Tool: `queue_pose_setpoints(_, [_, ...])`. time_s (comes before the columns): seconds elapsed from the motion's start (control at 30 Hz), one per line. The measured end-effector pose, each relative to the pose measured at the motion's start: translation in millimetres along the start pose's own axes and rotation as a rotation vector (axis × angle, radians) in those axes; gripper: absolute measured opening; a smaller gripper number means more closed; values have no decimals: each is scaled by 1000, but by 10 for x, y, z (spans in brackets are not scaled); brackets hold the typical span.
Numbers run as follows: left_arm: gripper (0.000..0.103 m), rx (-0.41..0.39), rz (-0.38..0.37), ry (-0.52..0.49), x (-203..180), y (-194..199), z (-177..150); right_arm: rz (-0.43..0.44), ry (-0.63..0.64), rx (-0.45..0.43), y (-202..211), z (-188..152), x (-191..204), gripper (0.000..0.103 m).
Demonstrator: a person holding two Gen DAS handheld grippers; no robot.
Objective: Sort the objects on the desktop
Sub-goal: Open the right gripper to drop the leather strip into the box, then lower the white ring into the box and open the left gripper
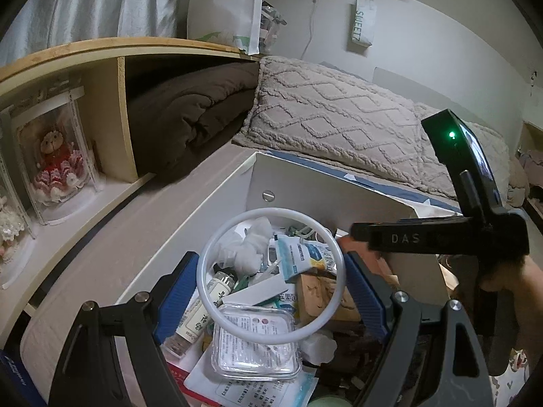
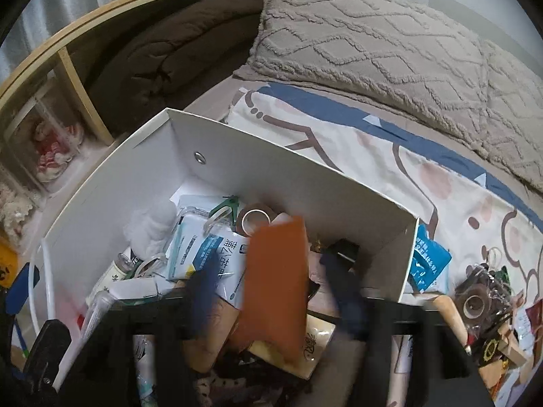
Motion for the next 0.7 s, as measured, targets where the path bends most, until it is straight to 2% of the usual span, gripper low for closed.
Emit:
queue_pose_setpoints(0.2, [85,9,4,-7,2,-7,-7,17,35,-12,31,-73,25,95])
queue_pose_setpoints(0.33, [85,24,40,-43,-5,-30,9,-13,69,-59,167,-159,25,95])
queue_pose_setpoints(0.53, [85,41,73,-76,-25,-84,30,36,155,-31,224,-342,162,95])
queue_pose_setpoints(0.6, [85,41,35,-66,-15,-78,51,11,179,-29,251,-411,191,94])
queue_pose_setpoints(0.7, [85,50,17,-15,75,-99,80,39,201,-16,267,-508,184,95])
Point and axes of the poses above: each gripper's, at about its wrist camera, not at the fingertips, and y roughly against the way its jaws point, x to its left, z to its top, the point moved 6 cm from there along -y, roughly the way its jaws point, and after that the axes turned 6 degrees about x, right-handed, at the moved point
